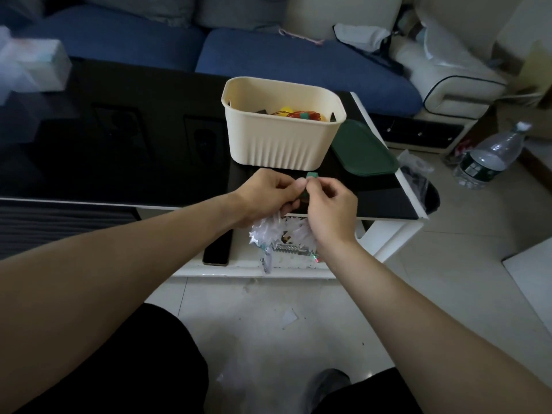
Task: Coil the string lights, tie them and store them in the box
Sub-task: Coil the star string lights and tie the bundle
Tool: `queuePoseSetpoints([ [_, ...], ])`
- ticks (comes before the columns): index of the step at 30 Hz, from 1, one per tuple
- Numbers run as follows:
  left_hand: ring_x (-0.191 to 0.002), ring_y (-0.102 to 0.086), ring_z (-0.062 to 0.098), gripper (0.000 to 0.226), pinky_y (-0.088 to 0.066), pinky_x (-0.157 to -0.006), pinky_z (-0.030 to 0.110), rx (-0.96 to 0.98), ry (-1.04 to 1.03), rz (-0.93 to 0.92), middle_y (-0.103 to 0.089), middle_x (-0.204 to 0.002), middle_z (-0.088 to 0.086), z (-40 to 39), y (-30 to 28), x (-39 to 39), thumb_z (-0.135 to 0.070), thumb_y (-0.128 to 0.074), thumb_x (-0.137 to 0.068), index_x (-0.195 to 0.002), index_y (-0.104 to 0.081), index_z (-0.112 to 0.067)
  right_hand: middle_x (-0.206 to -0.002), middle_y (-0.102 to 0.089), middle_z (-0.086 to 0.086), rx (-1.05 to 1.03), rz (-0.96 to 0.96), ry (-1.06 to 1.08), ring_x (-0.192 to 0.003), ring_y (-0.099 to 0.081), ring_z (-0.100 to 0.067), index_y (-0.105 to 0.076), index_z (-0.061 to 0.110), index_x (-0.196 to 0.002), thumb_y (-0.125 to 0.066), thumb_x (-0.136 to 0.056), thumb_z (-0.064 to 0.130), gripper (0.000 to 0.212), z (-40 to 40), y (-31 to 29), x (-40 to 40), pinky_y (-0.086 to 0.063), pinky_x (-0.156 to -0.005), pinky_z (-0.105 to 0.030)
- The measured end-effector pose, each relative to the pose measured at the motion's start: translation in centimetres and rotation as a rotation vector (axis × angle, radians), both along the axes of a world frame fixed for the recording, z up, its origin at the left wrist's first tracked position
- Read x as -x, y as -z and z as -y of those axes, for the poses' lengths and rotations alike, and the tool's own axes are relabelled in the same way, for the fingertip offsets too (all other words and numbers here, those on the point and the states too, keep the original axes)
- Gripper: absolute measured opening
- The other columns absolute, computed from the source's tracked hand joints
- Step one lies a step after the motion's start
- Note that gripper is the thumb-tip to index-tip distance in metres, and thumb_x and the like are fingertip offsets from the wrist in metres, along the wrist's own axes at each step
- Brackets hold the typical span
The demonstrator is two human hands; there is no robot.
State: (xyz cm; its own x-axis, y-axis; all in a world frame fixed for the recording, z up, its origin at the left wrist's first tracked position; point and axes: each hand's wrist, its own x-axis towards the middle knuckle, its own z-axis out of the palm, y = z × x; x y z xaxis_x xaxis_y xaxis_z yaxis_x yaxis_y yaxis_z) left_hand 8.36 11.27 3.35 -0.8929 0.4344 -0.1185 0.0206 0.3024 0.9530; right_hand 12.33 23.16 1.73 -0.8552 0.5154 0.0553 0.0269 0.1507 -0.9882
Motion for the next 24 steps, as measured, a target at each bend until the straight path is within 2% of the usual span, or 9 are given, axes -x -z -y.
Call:
queuePoseSetpoints([
  [3, -0.051, -0.048, 0.003, 0.031, -0.043, -0.055, 0.013, 0.029, 0.062, -0.066, -0.058, -0.054, -0.006, 0.9, -0.1, 0.3, -0.027, -0.060, -0.097, -0.074, -0.069, -0.008, -0.081, -0.075, -0.007, 0.205, 0.114, -0.022, -0.082, -0.072, -0.023, -0.074, 0.017, -0.081, -0.070, -0.091, 0.021, 0.012, 0.0, -0.3, 0.0, -0.059, -0.076, -0.036],
  [6, -0.054, -0.054, 0.002, 0.021, -0.046, -0.056, 0.014, 0.183, 0.117, -0.195, -0.066, -0.067, 0.003, 1.5, 0.0, 0.7, -0.023, -0.066, -0.094, -0.084, -0.074, -0.006, -0.086, -0.075, -0.010, 0.302, 0.255, -0.045, -0.081, -0.072, -0.026, -0.075, 0.014, -0.090, -0.074, -0.089, 0.020, 0.006, -0.1, -0.4, 0.1, -0.061, -0.077, -0.036],
  [10, -0.057, -0.059, -0.003, 0.010, -0.048, -0.057, 0.013, 0.319, 0.164, -0.328, -0.068, -0.070, -0.005, 1.7, 0.3, 1.0, -0.019, -0.072, -0.089, -0.091, -0.075, -0.011, -0.094, -0.076, -0.019, 0.487, 0.394, -0.121, -0.086, -0.074, -0.036, -0.074, 0.007, -0.105, -0.072, -0.090, 0.014, 0.017, -0.4, 0.0, 0.5, -0.061, -0.083, -0.052],
  [12, -0.064, -0.064, 0.001, 0.009, -0.054, -0.063, 0.019, 0.341, 0.144, -0.366, -0.071, -0.075, -0.004, 1.5, 0.6, 1.1, -0.019, -0.075, -0.086, -0.092, -0.076, -0.012, -0.080, -0.074, -0.015, 0.529, 0.434, -0.141, -0.068, -0.073, -0.028, -0.073, 0.004, -0.105, -0.069, -0.092, 0.013, 0.016, -0.8, 0.2, 0.7, -0.062, -0.070, -0.042],
  [14, -0.075, -0.067, 0.008, 0.016, -0.058, -0.073, 0.029, 0.324, 0.106, -0.434, -0.071, -0.082, -0.001, 1.0, 0.9, 1.0, -0.018, -0.078, -0.083, -0.097, -0.071, -0.012, -0.056, -0.063, -0.007, 0.553, 0.458, -0.122, -0.043, -0.056, -0.016, -0.070, 0.003, -0.099, -0.064, -0.096, 0.012, 0.011, -1.3, 0.2, 1.0, -0.049, -0.045, -0.027],
  [16, -0.079, -0.068, 0.014, 0.031, -0.056, -0.077, 0.032, 0.279, 0.092, -0.485, -0.071, -0.085, 0.002, 0.5, 1.0, 0.8, -0.017, -0.078, -0.083, -0.108, -0.061, -0.011, -0.051, -0.054, -0.005, 0.614, 0.491, -0.126, -0.037, -0.046, -0.012, -0.068, 0.003, -0.097, -0.060, -0.098, 0.009, 0.010, -1.9, 0.4, 1.4, -0.038, -0.036, -0.022],
  [20, -0.089, -0.067, 0.013, 0.024, -0.049, -0.081, 0.020, 0.294, 0.192, -0.675, -0.074, -0.095, 0.004, -0.1, 0.9, 0.6, -0.014, -0.071, -0.089, -0.112, -0.071, -0.007, -0.048, -0.050, -0.005, 0.613, 0.520, -0.162, -0.035, -0.045, -0.011, -0.061, 0.003, -0.076, -0.055, -0.097, 0.003, 0.021, -3.0, 1.0, 1.8, -0.035, -0.033, -0.021],
  [22, -0.089, -0.067, 0.015, 0.020, -0.050, -0.082, 0.027, 0.335, 0.214, -0.697, -0.073, -0.095, 0.005, -0.6, 0.7, 0.7, -0.015, -0.069, -0.091, -0.108, -0.073, -0.006, -0.047, -0.051, -0.006, 0.556, 0.505, -0.172, -0.036, -0.046, -0.012, -0.059, 0.003, -0.072, -0.057, -0.095, 0.001, 0.023, -3.4, 0.9, 1.9, -0.036, -0.035, -0.022],
  [24, -0.085, -0.066, 0.018, 0.018, -0.053, -0.080, 0.036, 0.407, 0.218, -0.688, -0.072, -0.093, 0.006, -0.9, 0.7, 1.0, -0.017, -0.068, -0.092, -0.106, -0.072, -0.007, -0.051, -0.057, -0.008, 0.427, 0.471, -0.180, -0.043, -0.053, -0.015, -0.066, 0.001, -0.079, -0.065, -0.094, 0.007, 0.016, -3.7, 0.6, 1.8, -0.043, -0.045, -0.027],
])
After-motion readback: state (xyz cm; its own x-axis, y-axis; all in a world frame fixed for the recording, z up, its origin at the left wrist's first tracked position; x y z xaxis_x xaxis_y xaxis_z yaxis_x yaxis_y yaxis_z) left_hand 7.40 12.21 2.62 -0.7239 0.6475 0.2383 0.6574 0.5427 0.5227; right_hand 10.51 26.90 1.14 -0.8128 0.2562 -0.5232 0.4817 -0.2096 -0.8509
